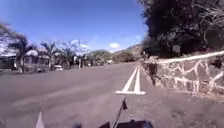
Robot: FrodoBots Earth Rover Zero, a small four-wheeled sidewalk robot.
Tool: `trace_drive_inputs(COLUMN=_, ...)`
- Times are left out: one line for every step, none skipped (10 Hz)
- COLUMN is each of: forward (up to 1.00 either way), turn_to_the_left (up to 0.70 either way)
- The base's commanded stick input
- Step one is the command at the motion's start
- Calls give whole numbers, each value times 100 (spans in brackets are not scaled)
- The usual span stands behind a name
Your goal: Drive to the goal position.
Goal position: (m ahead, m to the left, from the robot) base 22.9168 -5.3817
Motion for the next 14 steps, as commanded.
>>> trace_drive_inputs(forward=50, turn_to_the_left=0)
trace_drive_inputs(forward=50, turn_to_the_left=0)
trace_drive_inputs(forward=50, turn_to_the_left=0)
trace_drive_inputs(forward=50, turn_to_the_left=0)
trace_drive_inputs(forward=50, turn_to_the_left=0)
trace_drive_inputs(forward=50, turn_to_the_left=0)
trace_drive_inputs(forward=50, turn_to_the_left=0)
trace_drive_inputs(forward=50, turn_to_the_left=0)
trace_drive_inputs(forward=50, turn_to_the_left=0)
trace_drive_inputs(forward=50, turn_to_the_left=0)
trace_drive_inputs(forward=50, turn_to_the_left=0)
trace_drive_inputs(forward=50, turn_to_the_left=0)
trace_drive_inputs(forward=50, turn_to_the_left=0)
trace_drive_inputs(forward=50, turn_to_the_left=0)
